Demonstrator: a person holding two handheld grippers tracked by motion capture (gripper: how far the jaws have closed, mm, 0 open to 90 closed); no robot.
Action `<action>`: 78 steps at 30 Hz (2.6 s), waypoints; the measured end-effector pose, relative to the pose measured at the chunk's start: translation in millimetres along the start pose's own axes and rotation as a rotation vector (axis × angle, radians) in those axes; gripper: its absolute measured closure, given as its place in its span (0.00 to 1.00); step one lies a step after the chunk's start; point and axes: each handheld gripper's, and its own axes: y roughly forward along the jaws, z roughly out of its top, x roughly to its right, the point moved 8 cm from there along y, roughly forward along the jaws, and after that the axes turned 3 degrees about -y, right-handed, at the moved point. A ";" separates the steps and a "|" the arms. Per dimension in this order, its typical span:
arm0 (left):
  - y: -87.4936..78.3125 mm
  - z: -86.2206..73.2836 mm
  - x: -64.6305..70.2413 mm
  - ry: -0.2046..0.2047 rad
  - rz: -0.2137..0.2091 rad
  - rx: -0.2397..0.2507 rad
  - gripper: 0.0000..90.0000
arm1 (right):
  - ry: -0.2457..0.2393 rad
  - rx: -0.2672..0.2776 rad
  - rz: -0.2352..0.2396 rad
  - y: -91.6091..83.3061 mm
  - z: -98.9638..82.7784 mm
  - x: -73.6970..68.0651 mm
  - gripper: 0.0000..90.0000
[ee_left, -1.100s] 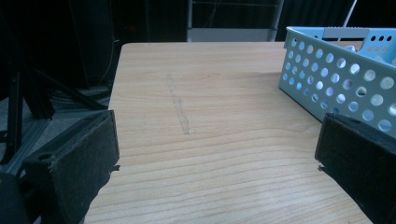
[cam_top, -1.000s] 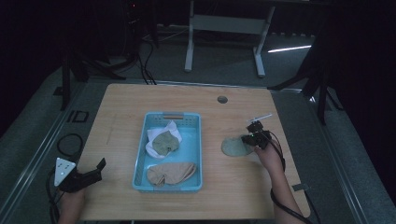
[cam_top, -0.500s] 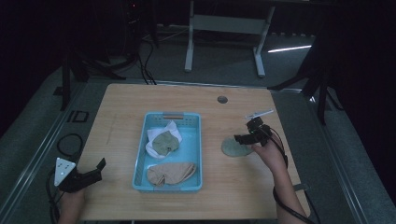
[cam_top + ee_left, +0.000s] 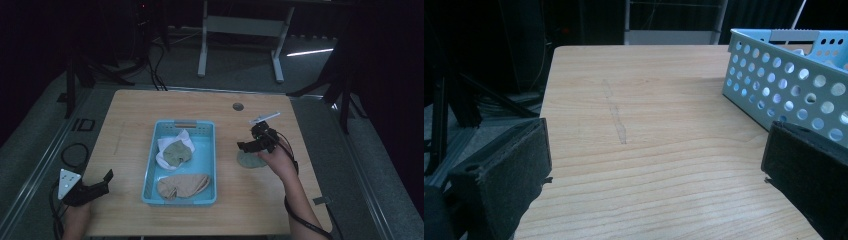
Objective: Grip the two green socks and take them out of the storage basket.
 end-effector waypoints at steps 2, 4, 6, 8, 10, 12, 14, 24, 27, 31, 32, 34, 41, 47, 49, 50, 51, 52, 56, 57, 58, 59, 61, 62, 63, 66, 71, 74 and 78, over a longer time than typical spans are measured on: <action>0.0 0.0 -0.1 0.001 -0.001 -0.001 0.00 | -0.008 0.009 0.008 1.3 6.8 -6.4 0.28; 0.0 0.0 0.0 0.000 -0.002 0.000 0.00 | -0.010 0.011 0.015 1.7 9.2 -9.1 0.28; -0.1 0.0 0.0 0.000 -0.002 0.000 0.00 | -0.017 0.030 0.037 4.5 20.9 -21.2 0.28; -0.1 0.1 0.0 -0.001 -0.003 0.001 0.00 | -0.022 0.036 0.052 6.8 27.0 -27.3 0.28; -0.2 0.1 -0.1 0.000 -0.004 0.001 0.00 | -0.022 0.039 0.060 9.0 32.6 -33.4 0.28; -0.2 0.1 -0.1 -0.001 -0.004 0.002 0.00 | -0.029 0.042 0.072 11.3 37.1 -39.2 0.28; -0.2 0.2 0.0 -0.003 -0.006 0.004 0.00 | -0.039 0.045 0.084 14.3 42.7 -46.1 0.28; -0.3 0.2 0.0 -0.005 -0.010 0.005 0.00 | -0.086 0.052 0.131 28.1 65.4 -78.9 0.28; -0.4 0.2 0.0 -0.006 -0.010 0.004 0.00 | -0.088 0.055 0.140 30.5 69.5 -84.6 0.28; -0.4 0.2 0.0 -0.006 -0.012 0.005 0.00 | -0.102 0.043 0.159 39.7 75.8 -98.0 0.29; -0.5 0.2 0.0 -0.006 -0.012 0.005 0.00 | -0.103 0.042 0.163 41.8 76.8 -100.8 0.29; -0.5 0.2 0.0 -0.006 -0.012 0.006 0.00 | -0.108 0.034 0.168 46.2 78.4 -105.7 0.29; -0.7 0.2 -0.2 -0.006 -0.013 0.006 0.00 | -0.108 0.004 0.195 64.3 82.5 -122.3 0.31; -0.7 0.2 -0.3 -0.008 -0.015 0.005 0.00 | -0.120 -0.017 0.205 77.4 83.0 -130.0 0.31; -0.7 0.2 -0.3 -0.008 -0.015 0.005 0.00 | -0.123 -0.022 0.211 81.3 83.4 -133.6 0.31; -0.7 0.2 -0.3 -0.008 -0.015 0.005 0.00 | -0.121 -0.026 0.214 83.4 83.6 -136.1 0.31; -0.7 0.2 -0.3 -0.008 -0.015 0.006 0.00 | -0.124 -0.030 0.215 85.5 83.7 -138.0 0.31; -0.7 0.2 -0.3 -0.008 -0.015 0.006 0.00 | -0.129 -0.035 0.219 88.6 83.9 -142.0 0.31; -0.7 0.2 -0.4 -0.009 -0.016 0.005 0.00 | -0.128 -0.052 0.225 96.8 84.9 -151.2 0.31; -0.7 0.2 -0.4 -0.009 -0.016 0.005 0.00 | -0.128 -0.052 0.225 96.8 84.9 -151.2 0.31; -0.7 0.2 -0.4 -0.010 -0.016 0.006 0.00 | -0.125 -0.057 0.226 98.6 85.0 -153.6 0.31; -0.7 0.3 -0.5 -0.010 -0.016 0.007 0.00 | -0.122 -0.073 0.230 103.1 84.4 -158.0 0.31; -0.7 0.2 -0.5 -0.010 -0.017 0.006 0.00 | -0.114 -0.088 0.226 107.8 83.6 -160.7 0.34; -0.7 0.3 -0.5 -0.010 -0.017 0.006 0.00 | -0.109 -0.096 0.219 111.4 83.3 -161.6 0.34; -0.7 0.2 -0.4 -0.010 -0.017 0.006 0.00 | -0.104 -0.097 0.215 113.6 83.6 -162.2 0.34; -0.8 0.2 -0.4 -0.010 -0.018 0.007 0.00 | -0.102 -0.121 0.172 125.1 83.0 -161.8 0.34; -0.6 0.1 -0.1 -0.008 -0.018 0.004 0.00 | -0.104 -0.143 0.160 134.0 82.6 -163.9 0.39; -0.6 0.1 0.0 -0.007 -0.019 0.004 0.00 | -0.107 -0.165 0.139 139.8 83.3 -163.0 0.40; -0.7 0.2 -0.3 -0.010 -0.021 0.006 0.00 | -0.113 -0.190 0.124 146.0 83.2 -161.3 0.59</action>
